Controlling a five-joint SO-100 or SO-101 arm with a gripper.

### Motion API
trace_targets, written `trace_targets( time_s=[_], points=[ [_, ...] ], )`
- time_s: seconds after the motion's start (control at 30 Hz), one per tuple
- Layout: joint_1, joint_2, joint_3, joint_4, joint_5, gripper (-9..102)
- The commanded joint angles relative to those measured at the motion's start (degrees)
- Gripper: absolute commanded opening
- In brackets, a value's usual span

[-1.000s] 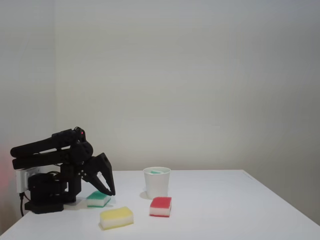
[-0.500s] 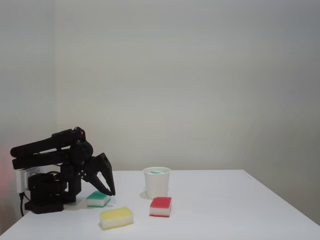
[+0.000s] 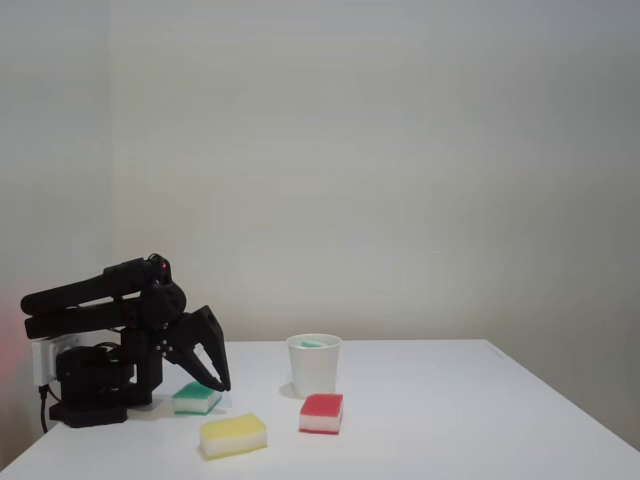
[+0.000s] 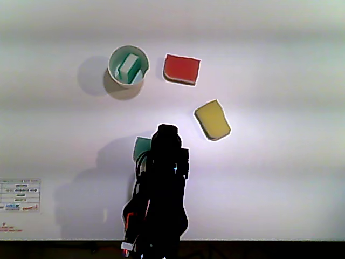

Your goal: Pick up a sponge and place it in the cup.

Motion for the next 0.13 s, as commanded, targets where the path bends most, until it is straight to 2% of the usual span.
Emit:
trace_targets(
  time_s=[0.0,0.1],
  points=[
    [-0.3,0.4,-0.2,5.0,-0.8,0],
    [-0.3,0.4,-0.2,5.0,-0.8,0]
  ],
)
